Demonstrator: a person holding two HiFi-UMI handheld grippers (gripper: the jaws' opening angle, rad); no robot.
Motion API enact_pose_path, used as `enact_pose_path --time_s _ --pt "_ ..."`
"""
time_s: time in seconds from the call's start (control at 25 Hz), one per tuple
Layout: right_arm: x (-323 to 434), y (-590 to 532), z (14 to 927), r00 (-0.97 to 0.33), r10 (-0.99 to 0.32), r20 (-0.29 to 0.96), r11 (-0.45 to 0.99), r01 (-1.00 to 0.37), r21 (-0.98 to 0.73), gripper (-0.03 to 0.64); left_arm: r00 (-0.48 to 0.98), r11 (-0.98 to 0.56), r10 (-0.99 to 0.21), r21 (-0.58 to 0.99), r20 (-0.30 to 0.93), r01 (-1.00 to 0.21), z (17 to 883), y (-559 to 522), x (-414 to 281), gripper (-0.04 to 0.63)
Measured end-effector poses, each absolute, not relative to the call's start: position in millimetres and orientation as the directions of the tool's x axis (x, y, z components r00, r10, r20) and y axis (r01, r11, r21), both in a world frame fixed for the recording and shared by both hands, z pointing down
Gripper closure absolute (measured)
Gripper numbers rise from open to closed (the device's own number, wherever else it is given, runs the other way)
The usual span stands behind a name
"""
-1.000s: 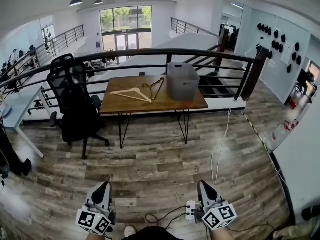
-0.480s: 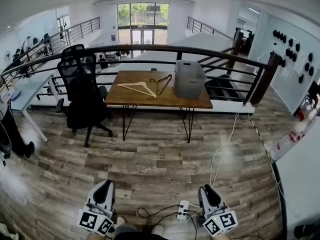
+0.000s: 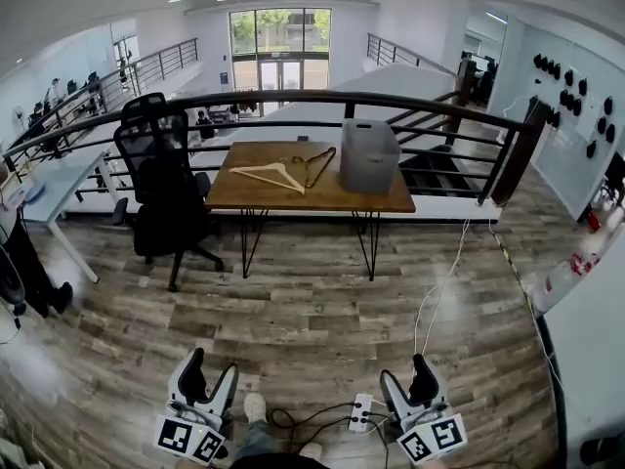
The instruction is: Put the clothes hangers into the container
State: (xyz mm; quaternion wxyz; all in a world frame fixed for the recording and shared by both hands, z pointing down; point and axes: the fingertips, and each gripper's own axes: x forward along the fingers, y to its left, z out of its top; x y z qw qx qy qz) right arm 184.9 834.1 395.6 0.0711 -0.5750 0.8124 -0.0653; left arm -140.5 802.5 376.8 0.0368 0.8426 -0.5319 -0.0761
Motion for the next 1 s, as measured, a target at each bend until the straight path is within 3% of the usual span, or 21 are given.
enact_pose_path --time_s 0.48,1.0 --pt "166.6 746.5 390.9 -0.258 -0.966 -0.013 0.256 -0.947 -0.193 0.342 0.501 -0.507 -0.861 0.082 -0.086 -0.858 379.3 704.0 -142.7 0.298" --pt "89.5 608.0 393.4 -0.279 -0.96 0.032 0.27 -0.948 -0.166 0.365 0.492 -0.503 -0.863 0.124 -0.111 -0.855 380.3 573.8 -233.5 0.296"
